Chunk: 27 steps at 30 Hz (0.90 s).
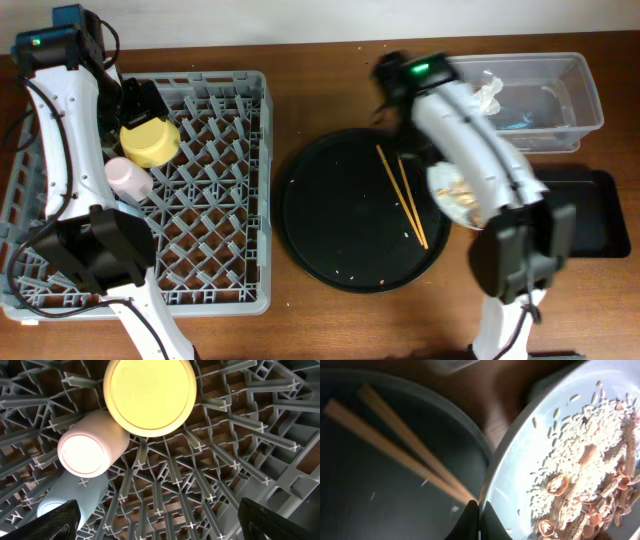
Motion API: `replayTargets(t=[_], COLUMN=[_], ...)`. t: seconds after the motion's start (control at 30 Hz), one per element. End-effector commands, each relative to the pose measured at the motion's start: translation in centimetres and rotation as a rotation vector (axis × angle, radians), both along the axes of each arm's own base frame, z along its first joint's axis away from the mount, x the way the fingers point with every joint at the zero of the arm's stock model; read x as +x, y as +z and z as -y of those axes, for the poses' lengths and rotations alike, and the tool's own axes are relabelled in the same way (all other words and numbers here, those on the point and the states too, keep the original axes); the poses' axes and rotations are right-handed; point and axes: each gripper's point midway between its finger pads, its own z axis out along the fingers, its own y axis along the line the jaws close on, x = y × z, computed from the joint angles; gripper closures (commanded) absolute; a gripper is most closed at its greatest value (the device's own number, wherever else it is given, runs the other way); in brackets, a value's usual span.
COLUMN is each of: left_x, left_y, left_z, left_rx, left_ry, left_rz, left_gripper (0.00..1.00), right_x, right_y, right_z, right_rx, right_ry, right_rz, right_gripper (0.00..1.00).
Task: Sort waste into correct bins and load items into the dishwasher rack
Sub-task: 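Tilt the plate over the small black tray to dump food scraps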
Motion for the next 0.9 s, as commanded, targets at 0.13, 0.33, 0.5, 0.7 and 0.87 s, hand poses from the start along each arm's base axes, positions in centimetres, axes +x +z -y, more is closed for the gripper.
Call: replayTargets(t=[0.13, 0.33, 0.5, 0.7, 0.87], left_x=[0.1, 0.1, 0.1, 0.1, 0.1], left_y=[0.3, 0.3, 0.3, 0.3, 0.3], left_z=[-0.3, -0.3, -0.3, -0.3, -0.3], left_rx=[0.007, 0.008, 0.008, 0.008, 0.008], left_ry=[0.001, 0.002, 0.002, 0.002, 0.002], left_rz=[0.012, 0.012, 0.012, 0.012, 0.012], left_gripper=[0.01, 0.01, 0.01, 0.01, 0.01], right_x=[-0.8, -0.3, 0.8, 2.1, 2.8], right_y=[1.8, 2.3, 2.4, 1.6, 1.3], right_z=[15.6, 20.9, 21.4, 20.0, 18.1], right_rx=[0.347, 0.495, 0.513, 0.626, 0.77], right_ry=[-0.31, -0.323, -0.315, -0.273, -0.207], right_rz=[0.072, 0.225, 0.277, 0.29, 0.299], right_gripper=[0.96, 0.96, 0.96, 0.96, 0.96])
